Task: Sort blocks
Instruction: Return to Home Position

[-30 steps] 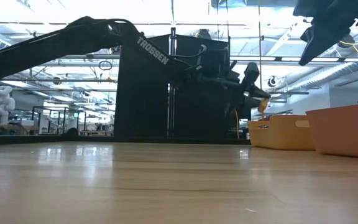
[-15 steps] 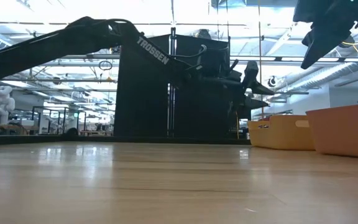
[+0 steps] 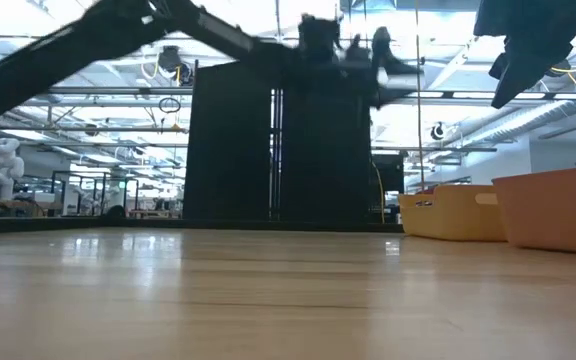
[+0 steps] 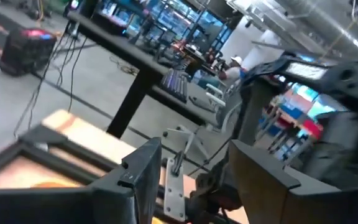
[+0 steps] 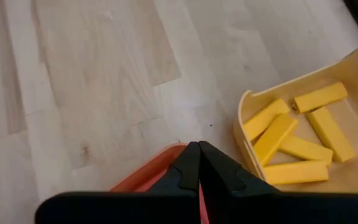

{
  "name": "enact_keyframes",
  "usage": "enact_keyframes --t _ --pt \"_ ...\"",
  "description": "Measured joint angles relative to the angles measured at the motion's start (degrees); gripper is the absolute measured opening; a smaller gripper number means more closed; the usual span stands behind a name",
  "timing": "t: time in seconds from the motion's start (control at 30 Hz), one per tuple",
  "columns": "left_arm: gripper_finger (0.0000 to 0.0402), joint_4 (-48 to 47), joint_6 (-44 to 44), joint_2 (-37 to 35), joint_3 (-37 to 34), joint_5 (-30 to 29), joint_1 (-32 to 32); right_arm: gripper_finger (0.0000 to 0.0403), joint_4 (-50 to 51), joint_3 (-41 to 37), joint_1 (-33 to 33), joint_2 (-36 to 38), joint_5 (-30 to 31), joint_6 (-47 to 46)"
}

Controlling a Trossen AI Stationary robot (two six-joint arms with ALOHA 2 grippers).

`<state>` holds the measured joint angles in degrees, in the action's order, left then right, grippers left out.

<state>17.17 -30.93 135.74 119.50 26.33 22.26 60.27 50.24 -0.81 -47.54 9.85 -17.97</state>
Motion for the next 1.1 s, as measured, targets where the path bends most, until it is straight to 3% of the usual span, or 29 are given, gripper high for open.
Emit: enact_keyframes --t 0.2,0.47,0.63,0.87,1.1 --pt "0.0184 -16.3 12.7 -10.1 0.0 -4.1 -2.3 0.0 0.3 0.0 0.0 1.5 -1.3 -1.0" --pt "0.0184 -40.2 29.7 -24.4 0.0 -21.3 -9.0 0.0 0.3 0.0 0.0 5.0 -1.2 -2.6" --pt "0.0184 -48.7 33.1 -32.4 -3.4 -31.6 -14.3 0.0 -1.5 0.0 0.0 7.7 -1.0 -2.5" --pt "0.0184 -48.4 31.7 -44.9 -17.5 -42.8 -21.0 0.0 -14.8 -6.4 0.0 11.4 -1.3 -1.0" --pt "0.0184 -38.2 27.3 -60.6 -41.6 -51.0 -27.1 0.0 -31.7 -16.9 0.0 11.7 -5.7 -2.0"
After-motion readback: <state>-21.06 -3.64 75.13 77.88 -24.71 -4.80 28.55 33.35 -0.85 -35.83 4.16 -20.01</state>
